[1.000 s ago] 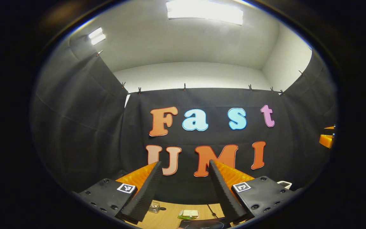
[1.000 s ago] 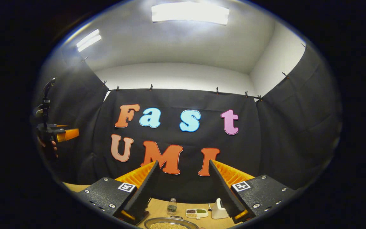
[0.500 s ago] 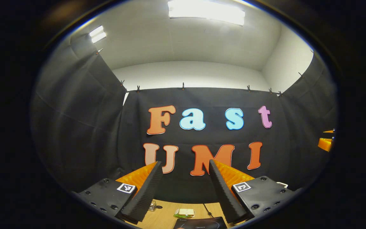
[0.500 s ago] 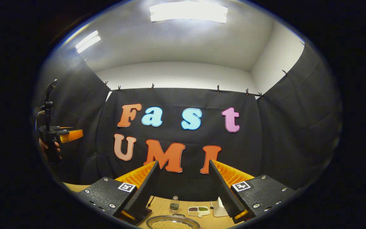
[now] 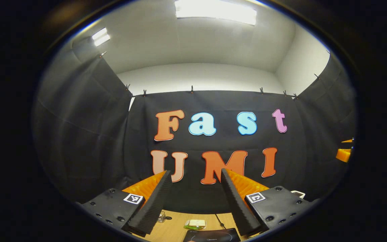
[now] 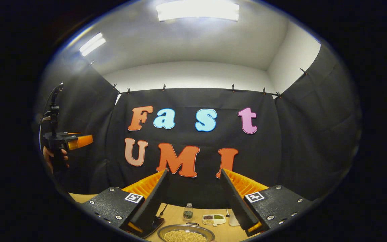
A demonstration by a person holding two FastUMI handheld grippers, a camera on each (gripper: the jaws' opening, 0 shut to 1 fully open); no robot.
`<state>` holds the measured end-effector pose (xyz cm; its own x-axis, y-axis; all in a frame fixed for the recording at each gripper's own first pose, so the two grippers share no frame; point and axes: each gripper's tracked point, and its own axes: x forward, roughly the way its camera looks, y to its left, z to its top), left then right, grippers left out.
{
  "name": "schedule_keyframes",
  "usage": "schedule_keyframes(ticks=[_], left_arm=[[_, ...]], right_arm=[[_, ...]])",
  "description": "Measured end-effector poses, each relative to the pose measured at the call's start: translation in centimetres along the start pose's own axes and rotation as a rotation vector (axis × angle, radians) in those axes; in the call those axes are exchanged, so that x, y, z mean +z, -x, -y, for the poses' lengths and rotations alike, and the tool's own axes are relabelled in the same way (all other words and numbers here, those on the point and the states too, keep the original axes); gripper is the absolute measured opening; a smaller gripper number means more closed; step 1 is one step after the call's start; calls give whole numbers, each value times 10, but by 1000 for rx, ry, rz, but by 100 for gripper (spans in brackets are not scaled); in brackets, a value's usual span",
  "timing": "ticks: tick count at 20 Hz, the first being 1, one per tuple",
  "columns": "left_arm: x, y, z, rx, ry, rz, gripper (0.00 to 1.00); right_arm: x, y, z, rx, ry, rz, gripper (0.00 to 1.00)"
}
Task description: First push the handle of the pot to place it horizontally, then grasp the pot with both hands and set it on the induction cooktop.
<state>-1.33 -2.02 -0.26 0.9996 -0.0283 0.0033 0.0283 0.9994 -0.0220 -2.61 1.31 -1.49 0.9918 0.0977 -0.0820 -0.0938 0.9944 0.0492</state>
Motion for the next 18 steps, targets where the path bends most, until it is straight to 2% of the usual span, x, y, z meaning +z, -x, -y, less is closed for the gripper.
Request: schedule_keyframes(ticks=[5,10,14,18], left_arm=[[-1,1,1,10,-12,5,98],[-7,1,3,15,-20,14,98],[-13,0,2,24,-26,12,97],[-19,1,-3,38,-30,6,97]], right_arm=[[-31,2,-5,35,-23,-80,93],[-84,2,-17,86,-67,-210,88],[-146,9,-30,131,-108,-387,77],[-216,21,-59,208,-167,-599,64]])
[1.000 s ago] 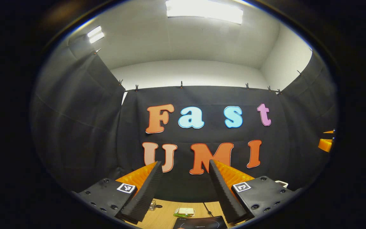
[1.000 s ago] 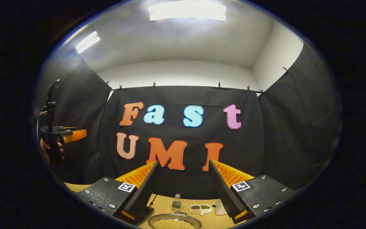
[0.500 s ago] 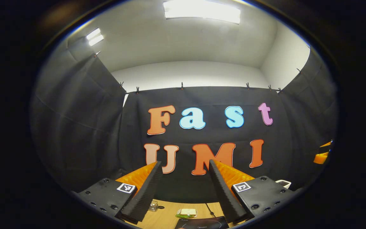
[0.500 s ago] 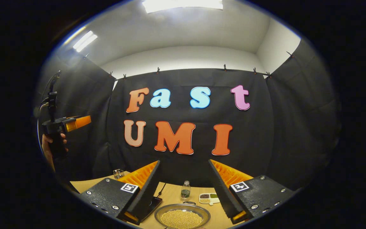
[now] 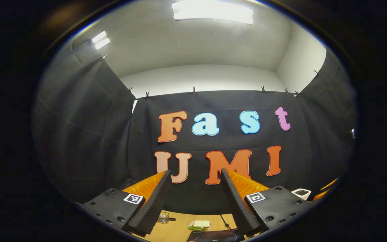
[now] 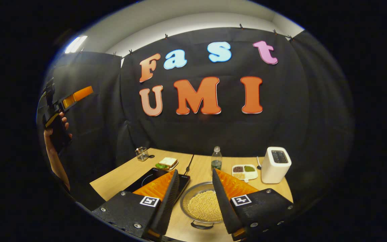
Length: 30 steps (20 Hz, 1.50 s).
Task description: First push the handle of the pot to place it horizontally, then grasp the pot with both hands and set it on the induction cooktop.
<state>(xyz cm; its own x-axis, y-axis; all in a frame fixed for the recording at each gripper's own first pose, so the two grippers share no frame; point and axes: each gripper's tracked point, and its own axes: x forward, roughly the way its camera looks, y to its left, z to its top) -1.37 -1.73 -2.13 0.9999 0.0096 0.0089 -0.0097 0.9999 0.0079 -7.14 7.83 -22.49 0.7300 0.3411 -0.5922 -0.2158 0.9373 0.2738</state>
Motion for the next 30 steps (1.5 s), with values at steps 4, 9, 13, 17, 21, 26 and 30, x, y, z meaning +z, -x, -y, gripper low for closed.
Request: schedule_keyframes(ticks=[4,9,13,17,21,26,30], left_arm=[[-9,-2,-8,17,-9,-14,97],[-23,-6,-15,38,-9,-31,98],[-26,-4,-19,43,-11,-30,98],[-28,-2,-23,44,-20,-31,97],[-37,-6,-27,46,-23,-55,97],[-54,-8,-28,42,-11,-101,96],[-63,-12,-31,48,-11,-123,98]], right_arm=[[-61,-24,-4,11,-72,-207,46],[-126,-37,-19,40,-138,-415,29],[-174,-35,-41,101,-243,-571,19],[-202,-45,-45,98,-274,-662,4],[-226,-52,-48,90,-280,-722,0],[-249,-58,-41,55,-297,-786,0],[-260,-67,-29,19,-330,-801,0]])
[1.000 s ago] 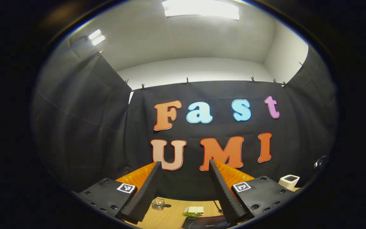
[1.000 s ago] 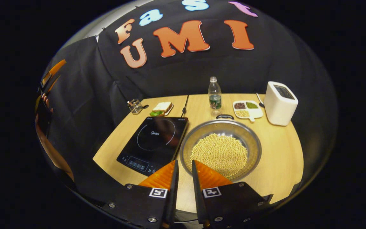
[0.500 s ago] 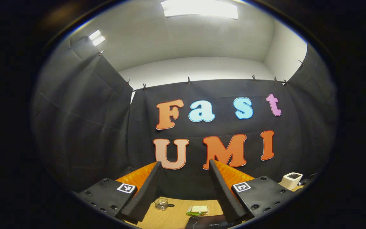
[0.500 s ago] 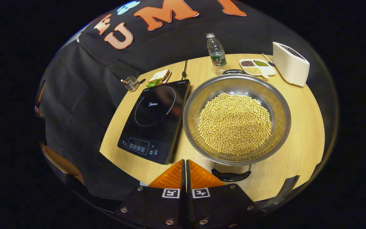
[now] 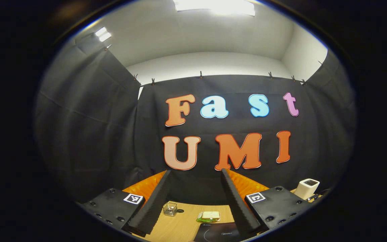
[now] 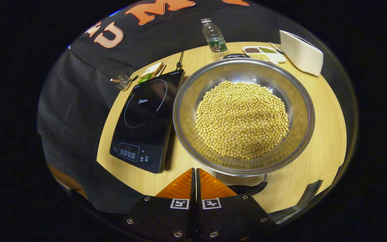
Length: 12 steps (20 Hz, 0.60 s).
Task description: First push the handle of the pot to place it horizontally, then grasp the pot with both hands and set it on the induction cooktop.
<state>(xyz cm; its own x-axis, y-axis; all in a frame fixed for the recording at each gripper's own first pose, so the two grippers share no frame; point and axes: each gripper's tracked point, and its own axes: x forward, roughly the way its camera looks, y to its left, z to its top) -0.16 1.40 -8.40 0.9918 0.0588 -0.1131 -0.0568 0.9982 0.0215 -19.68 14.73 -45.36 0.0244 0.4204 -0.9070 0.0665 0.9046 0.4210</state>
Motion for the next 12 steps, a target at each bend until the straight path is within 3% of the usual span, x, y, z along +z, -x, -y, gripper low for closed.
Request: schedule_keyframes(ticks=[6,12], left_arm=[[-21,-5,25,-39,-12,-36,98],[-27,-10,23,-25,-10,-50,98]], right_arm=[[-5,-4,5,33,-49,-18,0],[-3,5,26,23,-73,4,0]])
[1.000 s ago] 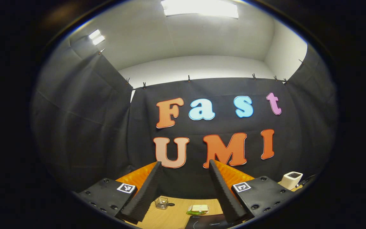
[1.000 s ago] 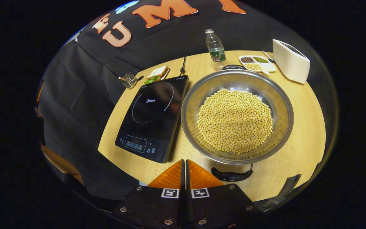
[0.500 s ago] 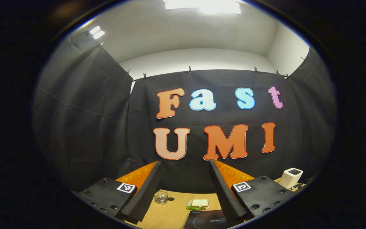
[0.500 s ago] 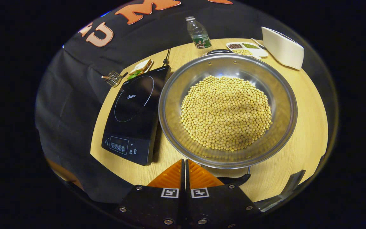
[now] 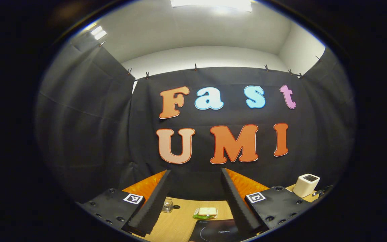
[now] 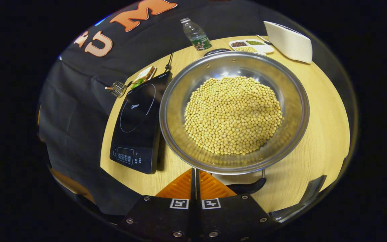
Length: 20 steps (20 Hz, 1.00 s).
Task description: First push the handle of the pot to place it horizontally, then grasp the pot with both hands and set it on the induction cooktop.
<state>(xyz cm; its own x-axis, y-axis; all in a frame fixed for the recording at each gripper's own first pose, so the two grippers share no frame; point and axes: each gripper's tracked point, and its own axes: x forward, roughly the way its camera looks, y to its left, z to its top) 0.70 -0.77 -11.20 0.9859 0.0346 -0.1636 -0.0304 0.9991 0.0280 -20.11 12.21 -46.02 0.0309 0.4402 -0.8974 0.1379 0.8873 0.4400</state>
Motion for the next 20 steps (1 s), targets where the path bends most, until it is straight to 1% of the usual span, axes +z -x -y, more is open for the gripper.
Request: schedule_keyframes(ticks=[1,2,3,7,10,11,13,14,15,16,17,18,19,20], left_arm=[[-1,-2,0,2,1,-4,98],[-2,-2,2,2,1,-7,94],[-2,-3,1,3,2,-9,96],[-5,-2,1,7,5,-6,96],[-9,-4,-1,25,3,-1,96],[-11,-4,-1,24,3,-4,98],[-14,-3,0,24,4,-10,98],[-15,-3,-2,26,5,-12,96],[-16,-4,-3,29,5,-13,96],[-16,-3,-5,31,5,-14,96],[-17,-4,-5,32,6,-15,98],[-18,-5,-6,33,7,-17,96],[-19,-5,-7,37,8,-18,98],[-19,-5,-9,39,8,-19,96]], right_arm=[[0,3,7,-13,4,2,0],[1,5,13,-26,6,5,0],[1,7,18,-37,7,7,0],[4,11,34,-58,-13,14,0],[8,13,45,-86,-5,27,0],[9,12,48,-93,-6,31,0],[10,14,54,-102,-13,35,0],[11,15,58,-107,-18,37,0],[12,16,62,-115,-21,38,0],[14,17,67,-126,-23,40,0],[15,17,73,-139,-26,42,0],[18,17,79,-153,-34,46,0],[20,17,85,-168,-40,49,0],[23,17,90,-181,-48,51,0]])
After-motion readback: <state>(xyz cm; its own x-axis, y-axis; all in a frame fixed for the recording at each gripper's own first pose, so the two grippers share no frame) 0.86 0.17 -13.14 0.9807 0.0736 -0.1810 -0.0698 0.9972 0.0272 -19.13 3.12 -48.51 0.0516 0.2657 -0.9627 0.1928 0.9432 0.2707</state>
